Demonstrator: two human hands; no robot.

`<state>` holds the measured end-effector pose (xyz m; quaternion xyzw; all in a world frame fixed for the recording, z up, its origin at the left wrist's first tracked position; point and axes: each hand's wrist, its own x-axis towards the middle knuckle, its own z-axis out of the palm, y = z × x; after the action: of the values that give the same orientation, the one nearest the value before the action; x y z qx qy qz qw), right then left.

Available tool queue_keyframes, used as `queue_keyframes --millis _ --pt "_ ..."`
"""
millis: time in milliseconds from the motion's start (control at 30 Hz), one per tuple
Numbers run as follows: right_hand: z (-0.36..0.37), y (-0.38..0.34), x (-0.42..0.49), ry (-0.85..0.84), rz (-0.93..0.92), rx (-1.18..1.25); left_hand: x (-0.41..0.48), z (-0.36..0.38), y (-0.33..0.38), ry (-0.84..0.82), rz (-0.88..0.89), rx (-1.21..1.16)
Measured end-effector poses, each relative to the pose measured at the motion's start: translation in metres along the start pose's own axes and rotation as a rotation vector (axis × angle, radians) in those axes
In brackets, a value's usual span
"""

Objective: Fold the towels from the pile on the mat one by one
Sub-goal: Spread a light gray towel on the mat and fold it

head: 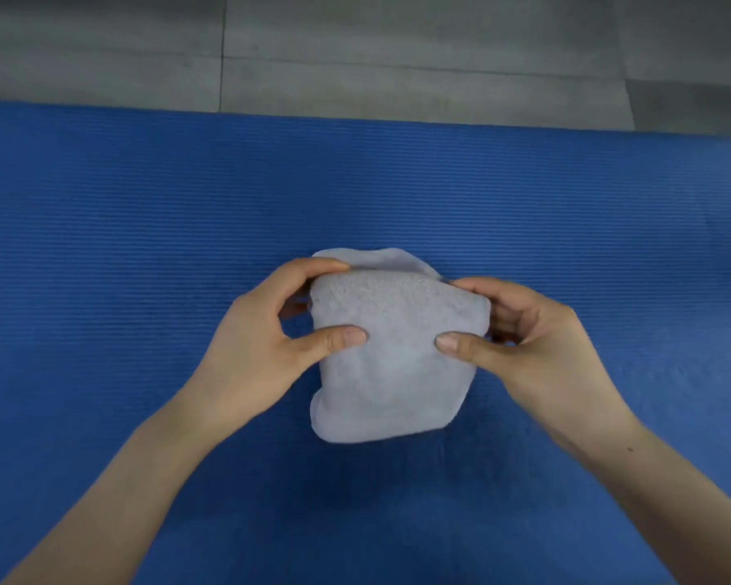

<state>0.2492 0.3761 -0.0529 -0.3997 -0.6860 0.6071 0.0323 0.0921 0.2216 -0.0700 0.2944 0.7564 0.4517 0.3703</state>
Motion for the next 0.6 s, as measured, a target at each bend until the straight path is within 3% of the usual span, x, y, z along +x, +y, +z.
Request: queue_keyframes --millis 333,600 --pt "-0.023 -0.061 -0.117 0.010 0.178 -0.024 -0.099 0.001 0.091 -0.106 -0.197 0.052" --pt "-0.105 -0.192 -0.220 0.044 0.232 -0.179 -0.172 -0.002 0.266 -0.021 -0.381 0.002"
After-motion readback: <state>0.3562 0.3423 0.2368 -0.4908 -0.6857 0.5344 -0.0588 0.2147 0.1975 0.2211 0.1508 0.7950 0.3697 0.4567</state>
